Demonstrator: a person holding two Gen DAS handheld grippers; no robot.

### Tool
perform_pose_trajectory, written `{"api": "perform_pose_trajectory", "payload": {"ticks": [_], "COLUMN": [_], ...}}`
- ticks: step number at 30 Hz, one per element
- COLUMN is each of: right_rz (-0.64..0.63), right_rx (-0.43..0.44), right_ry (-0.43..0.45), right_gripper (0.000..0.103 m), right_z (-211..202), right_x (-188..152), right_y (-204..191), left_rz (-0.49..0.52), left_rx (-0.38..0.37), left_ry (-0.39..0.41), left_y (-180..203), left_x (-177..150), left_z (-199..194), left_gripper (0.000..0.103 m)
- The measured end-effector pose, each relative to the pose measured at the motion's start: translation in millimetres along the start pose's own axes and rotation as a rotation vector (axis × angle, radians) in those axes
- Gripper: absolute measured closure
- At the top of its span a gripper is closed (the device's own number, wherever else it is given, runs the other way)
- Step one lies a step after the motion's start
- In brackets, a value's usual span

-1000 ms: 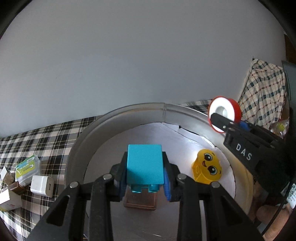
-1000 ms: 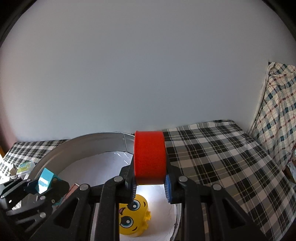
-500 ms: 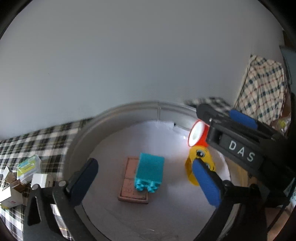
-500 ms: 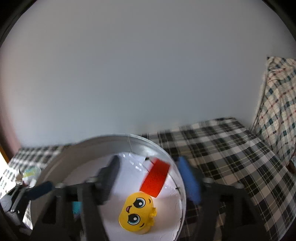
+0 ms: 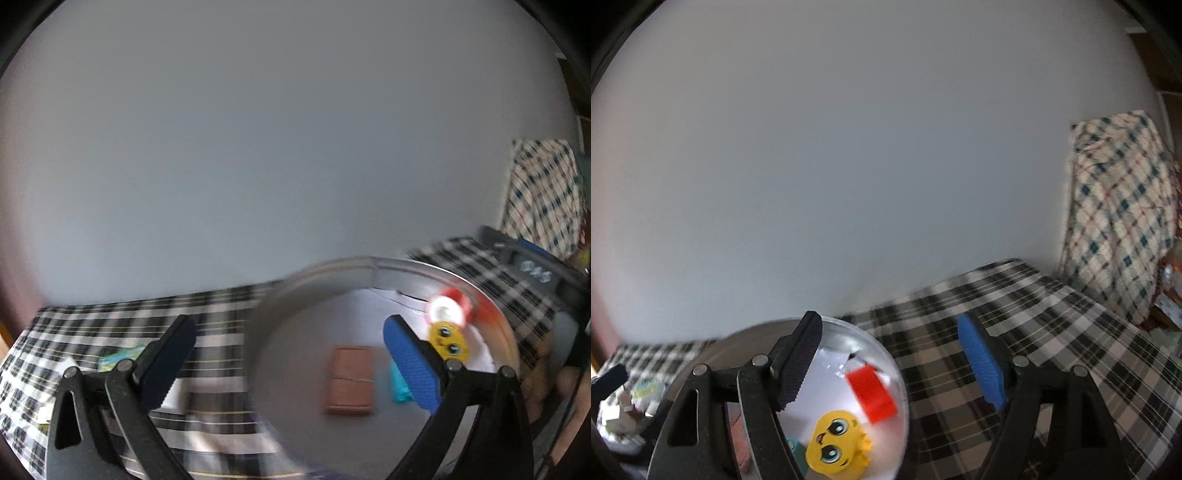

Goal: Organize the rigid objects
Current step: 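Withdraw both tools from the tin and move the left tool toward the beige sponge block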

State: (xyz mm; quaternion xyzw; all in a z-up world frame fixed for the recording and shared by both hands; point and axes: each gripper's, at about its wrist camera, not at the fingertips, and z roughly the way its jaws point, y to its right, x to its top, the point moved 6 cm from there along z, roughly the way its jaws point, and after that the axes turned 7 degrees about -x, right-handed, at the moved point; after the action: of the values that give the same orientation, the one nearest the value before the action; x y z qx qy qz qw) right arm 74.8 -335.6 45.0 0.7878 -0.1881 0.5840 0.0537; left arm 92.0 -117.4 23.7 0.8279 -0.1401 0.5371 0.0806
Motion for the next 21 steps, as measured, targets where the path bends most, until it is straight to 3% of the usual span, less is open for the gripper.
{"api": "perform_pose_trajectory", "payload": {"ticks": [8, 13, 21], "right_rz": [0.11, 0.127, 0.154], "right_rx": [-0.072, -0.123, -0.195], "right_ry": [0.024, 0.071, 0.143], "right_gripper": [0.024, 0.024, 0.02], "right_z": [7, -5, -30], "right_x": [0, -3, -7], "right_y": [28, 36, 36], "left_rz": [-0.184, -0.148, -0.116], "left_rx": [0.074, 0.152, 0.176], "left_ry": [0.013, 0.021, -0.01], "left_y": [-77, -90, -93], "left_x": [-23, -34, -42], "left_z": [-15, -22, -18], "left_gripper": [0.0, 0.0, 0.0]}}
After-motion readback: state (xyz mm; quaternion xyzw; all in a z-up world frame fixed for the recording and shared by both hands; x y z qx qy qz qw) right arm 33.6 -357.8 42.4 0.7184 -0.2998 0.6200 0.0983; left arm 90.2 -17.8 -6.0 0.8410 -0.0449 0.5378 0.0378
